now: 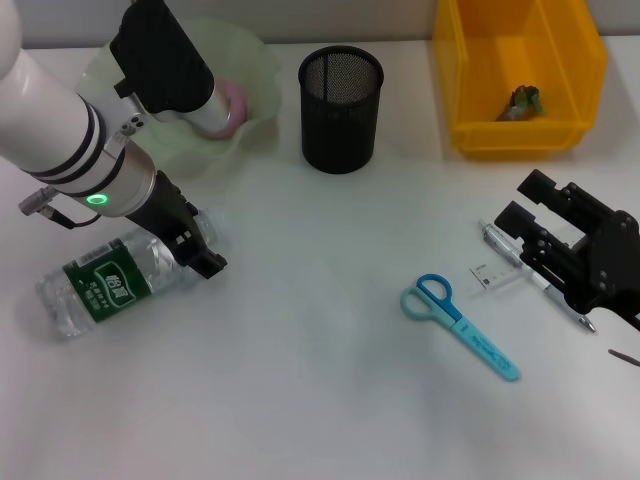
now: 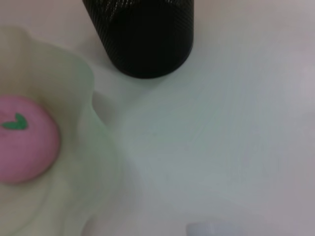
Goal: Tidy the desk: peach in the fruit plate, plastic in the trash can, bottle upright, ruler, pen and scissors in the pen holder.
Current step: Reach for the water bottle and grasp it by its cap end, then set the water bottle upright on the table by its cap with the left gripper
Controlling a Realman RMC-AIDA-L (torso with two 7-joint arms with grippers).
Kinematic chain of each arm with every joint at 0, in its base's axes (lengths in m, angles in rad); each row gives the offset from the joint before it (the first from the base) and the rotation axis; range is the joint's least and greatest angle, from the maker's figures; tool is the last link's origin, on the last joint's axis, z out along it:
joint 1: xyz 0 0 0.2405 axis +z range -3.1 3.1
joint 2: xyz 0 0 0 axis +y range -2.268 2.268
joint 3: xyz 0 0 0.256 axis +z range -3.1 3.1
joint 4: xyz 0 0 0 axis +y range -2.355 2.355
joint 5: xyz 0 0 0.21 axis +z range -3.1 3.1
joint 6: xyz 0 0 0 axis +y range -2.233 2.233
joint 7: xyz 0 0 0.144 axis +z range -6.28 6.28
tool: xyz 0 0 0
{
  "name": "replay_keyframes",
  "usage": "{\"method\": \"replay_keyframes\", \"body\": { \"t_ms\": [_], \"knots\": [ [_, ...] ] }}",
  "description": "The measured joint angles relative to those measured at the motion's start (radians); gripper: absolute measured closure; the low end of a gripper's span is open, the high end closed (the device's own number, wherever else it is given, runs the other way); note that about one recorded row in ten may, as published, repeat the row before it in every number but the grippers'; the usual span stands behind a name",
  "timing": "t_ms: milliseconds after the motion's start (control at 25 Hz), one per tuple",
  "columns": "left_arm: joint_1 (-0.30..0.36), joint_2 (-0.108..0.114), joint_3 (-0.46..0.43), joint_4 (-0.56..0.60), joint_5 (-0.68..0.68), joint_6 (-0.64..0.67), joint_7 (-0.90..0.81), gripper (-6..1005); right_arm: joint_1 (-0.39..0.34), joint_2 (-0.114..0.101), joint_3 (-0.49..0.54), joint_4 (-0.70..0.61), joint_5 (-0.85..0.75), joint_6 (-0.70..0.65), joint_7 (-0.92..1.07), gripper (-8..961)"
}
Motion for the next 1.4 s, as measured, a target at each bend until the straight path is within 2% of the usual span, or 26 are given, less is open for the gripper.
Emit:
{"method": "replay_keyframes", "body": {
  "t_ms": [840, 1040, 1160, 1400],
  "knots": [
    [-0.012, 0.000, 0.034, -0.005, 0.005, -0.003, -0.008, 273, 0.015, 0.000, 0.001, 0.014, 0.000, 0.009, 0.001, 402],
    [-0.013, 0.000, 0.039, -0.003, 0.006, -0.002, -0.011, 479, 0.015, 0.000, 0.006, 0.015, 0.000, 0.011, 0.001, 402],
    [-0.012, 0.000, 0.039, 0.019, -0.003, 0.007, -0.024, 558, 0.015, 0.000, 0.007, 0.015, 0.000, 0.011, 0.002, 403],
    [0.009, 0.000, 0.038, 0.120, -0.013, 0.030, -0.055, 556, 0.014, 0.000, 0.009, 0.017, 0.004, 0.013, 0.002, 403]
  ]
}}
